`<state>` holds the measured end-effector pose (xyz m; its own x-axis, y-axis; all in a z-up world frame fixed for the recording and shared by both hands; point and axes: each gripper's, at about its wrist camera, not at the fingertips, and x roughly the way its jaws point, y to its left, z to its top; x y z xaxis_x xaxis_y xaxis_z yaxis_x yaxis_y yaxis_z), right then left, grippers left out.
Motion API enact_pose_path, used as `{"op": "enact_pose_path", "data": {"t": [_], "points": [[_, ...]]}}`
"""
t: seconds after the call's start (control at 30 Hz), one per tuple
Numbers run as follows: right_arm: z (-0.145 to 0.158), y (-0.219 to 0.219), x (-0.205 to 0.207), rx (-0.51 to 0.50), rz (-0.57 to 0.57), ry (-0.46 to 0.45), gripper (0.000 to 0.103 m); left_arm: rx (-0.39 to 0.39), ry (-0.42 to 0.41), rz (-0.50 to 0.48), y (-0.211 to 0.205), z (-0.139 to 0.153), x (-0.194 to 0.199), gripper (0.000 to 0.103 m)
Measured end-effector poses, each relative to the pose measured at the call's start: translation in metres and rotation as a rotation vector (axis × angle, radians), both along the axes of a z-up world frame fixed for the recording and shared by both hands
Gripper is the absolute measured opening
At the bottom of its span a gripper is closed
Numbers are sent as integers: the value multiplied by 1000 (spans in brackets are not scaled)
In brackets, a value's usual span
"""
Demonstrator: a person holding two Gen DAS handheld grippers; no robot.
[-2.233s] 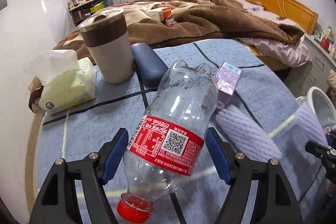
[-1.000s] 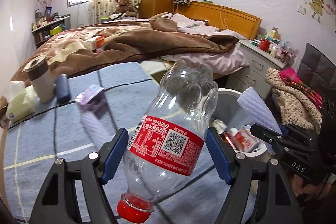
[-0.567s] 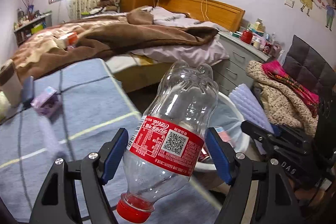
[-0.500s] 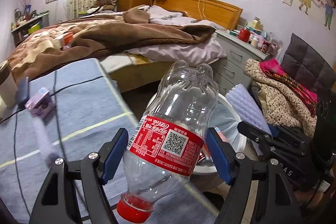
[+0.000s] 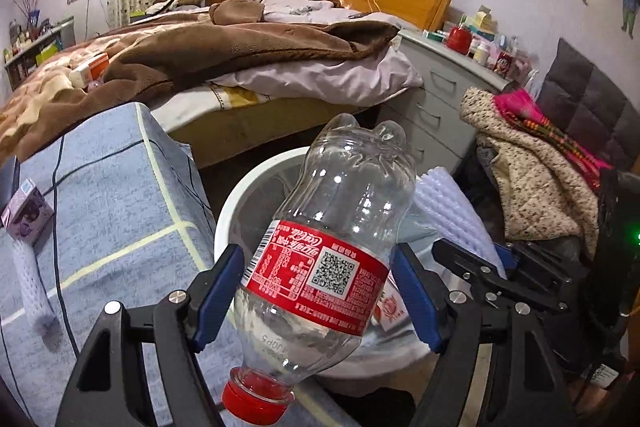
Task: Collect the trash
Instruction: 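Carry the bottle and foam net over the wastebasket and open both grippers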
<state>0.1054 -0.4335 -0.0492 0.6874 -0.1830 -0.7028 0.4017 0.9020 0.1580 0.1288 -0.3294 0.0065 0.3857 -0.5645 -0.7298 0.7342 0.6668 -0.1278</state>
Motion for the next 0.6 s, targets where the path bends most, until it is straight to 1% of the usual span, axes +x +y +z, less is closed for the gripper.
{"op": "enact_pose_path", "data": {"t": [0.03,0.13,0.23,0.33,0.43,0.47,0.5,0.57,0.6], "points": [[-2,-2,1,0,-4,11,31,4,-2,-1,-3,-2,2,77],[-6,-5,5,-5,-5,31,31,-14,53,-4,-9,-7,9,77],[-8,-9,8,0,-4,41,31,-1,42,5,-15,-11,12,77],[-10,-11,11,-12,-5,49,31,-18,64,-6,-19,-13,15,77],[-13,-13,14,-17,-10,68,32,-21,55,-2,-21,-13,17,78],[-14,-13,14,-24,-12,76,38,-30,59,-12,-21,-13,16,78],[-15,-14,15,-27,-14,80,51,-37,59,-19,-21,-12,16,78],[-15,-14,14,-24,-15,76,68,-41,43,-12,-19,-9,15,78],[-15,-14,13,-21,-17,70,68,-39,38,-11,-20,-8,16,79]]}}
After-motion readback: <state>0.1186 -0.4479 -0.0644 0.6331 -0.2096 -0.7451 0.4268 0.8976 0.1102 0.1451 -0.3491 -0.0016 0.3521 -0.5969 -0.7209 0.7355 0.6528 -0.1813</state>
